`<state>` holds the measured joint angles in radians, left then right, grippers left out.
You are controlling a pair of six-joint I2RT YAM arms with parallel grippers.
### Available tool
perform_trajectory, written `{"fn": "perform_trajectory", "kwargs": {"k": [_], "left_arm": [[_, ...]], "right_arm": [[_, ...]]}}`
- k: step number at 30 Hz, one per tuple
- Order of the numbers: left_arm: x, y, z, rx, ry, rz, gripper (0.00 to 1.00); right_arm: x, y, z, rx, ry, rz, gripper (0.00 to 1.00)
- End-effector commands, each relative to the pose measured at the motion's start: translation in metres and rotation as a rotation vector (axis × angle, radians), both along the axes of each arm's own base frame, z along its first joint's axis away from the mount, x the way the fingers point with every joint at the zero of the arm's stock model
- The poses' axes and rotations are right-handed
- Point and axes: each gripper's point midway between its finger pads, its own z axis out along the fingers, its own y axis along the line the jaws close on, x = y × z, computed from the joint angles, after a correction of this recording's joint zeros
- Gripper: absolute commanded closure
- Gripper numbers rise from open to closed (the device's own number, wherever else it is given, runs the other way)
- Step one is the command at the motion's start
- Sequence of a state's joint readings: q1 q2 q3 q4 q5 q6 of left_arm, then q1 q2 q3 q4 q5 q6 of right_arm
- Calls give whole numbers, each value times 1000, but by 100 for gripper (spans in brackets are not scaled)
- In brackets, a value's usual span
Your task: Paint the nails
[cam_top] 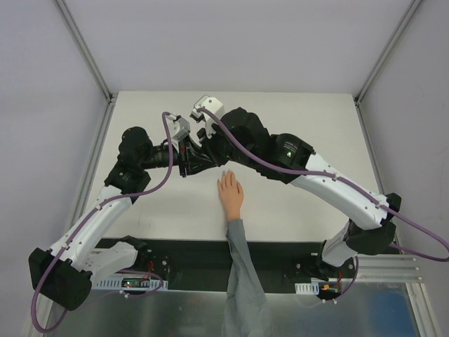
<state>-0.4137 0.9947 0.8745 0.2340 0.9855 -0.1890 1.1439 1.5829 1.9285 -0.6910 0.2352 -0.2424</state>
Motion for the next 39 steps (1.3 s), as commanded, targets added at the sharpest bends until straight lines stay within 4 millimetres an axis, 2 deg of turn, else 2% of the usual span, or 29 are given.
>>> {"fn": "perform_trajectory", "kwargs": {"k": [1, 4, 9, 14, 18, 23, 26, 33, 35, 39], "left_arm": [[-9, -1, 26, -35, -93, -27, 100], [-4, 0, 25, -31, -92, 9, 98], [-1, 2, 26, -30, -101, 33, 82], [-1, 2, 25, -28, -101, 33, 72], [-2, 2, 27, -29, -105, 34, 59], [-2, 4, 28, -29, -113, 42, 36], [-2, 4, 28, -26, -116, 51, 28], [5, 7, 27, -17, -115, 100, 19], [4, 8, 28, -19, -119, 100, 10], [13, 12, 27, -13, -127, 166, 5]], "right_arm": [[9, -8, 14, 35, -55, -48, 100], [12, -12, 15, 57, -70, -71, 100], [13, -19, 12, 82, -80, -97, 100], [13, -20, 14, 98, -80, -98, 100], [15, -21, 14, 102, -81, -103, 100], [17, -26, 8, 102, -80, -130, 100], [19, -31, 3, 105, -73, -146, 100], [21, -44, 1, 121, -73, -181, 100], [22, -49, 0, 124, -75, -199, 100], [25, -64, 0, 144, -71, -246, 100]]}}
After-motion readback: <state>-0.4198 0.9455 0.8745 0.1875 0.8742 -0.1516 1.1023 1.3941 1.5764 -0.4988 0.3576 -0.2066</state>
